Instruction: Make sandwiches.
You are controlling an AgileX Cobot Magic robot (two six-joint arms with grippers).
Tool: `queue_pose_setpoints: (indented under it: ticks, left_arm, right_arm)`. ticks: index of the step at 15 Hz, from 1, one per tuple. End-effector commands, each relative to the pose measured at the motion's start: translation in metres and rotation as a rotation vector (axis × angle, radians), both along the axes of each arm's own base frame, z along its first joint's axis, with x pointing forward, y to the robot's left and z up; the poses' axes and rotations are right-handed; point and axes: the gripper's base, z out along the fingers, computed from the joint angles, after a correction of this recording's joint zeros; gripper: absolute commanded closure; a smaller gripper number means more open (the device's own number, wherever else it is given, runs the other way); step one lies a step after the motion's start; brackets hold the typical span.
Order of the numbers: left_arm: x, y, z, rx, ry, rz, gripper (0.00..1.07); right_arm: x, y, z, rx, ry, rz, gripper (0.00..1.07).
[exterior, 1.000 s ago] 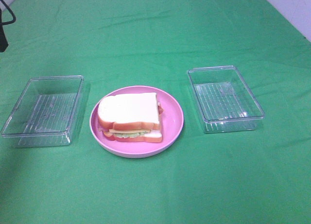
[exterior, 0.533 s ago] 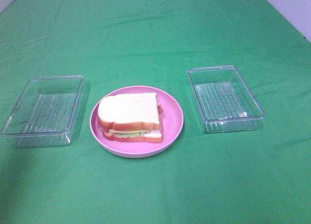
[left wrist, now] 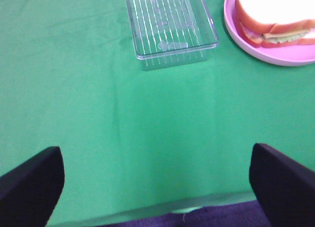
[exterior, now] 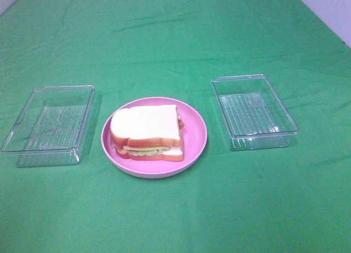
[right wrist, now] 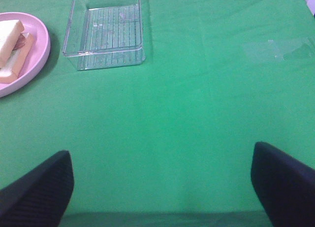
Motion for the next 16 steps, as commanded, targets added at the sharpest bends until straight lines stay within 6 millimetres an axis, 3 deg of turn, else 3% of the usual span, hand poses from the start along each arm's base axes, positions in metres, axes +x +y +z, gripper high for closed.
queue_pose_setpoints:
  ticks: [1,8,10,16]
  left_arm:
    - [-0.014,0.0,-0.011,0.004,-0.125,0.004,0.11]
    - [-0.037,0.0,-0.016,0.002,-0.241,0.026,0.11]
    - [-0.037,0.006,-0.017,-0.023,-0.241,0.123,0.11]
    - [-0.037,0.005,-0.016,-0.034,-0.242,0.117,0.11]
  right_arm:
    - [-0.003,-0.001,0.0,-0.011,-0.045,0.008,0.14]
    - [-0.003,0.0,0.0,-0.01,-0.044,0.009,0.14]
    - [-0.003,0.0,0.0,-0.01,-0.038,0.009,0.14]
    - [-0.003,0.0,0.0,-0.01,-0.038,0.009,0.14]
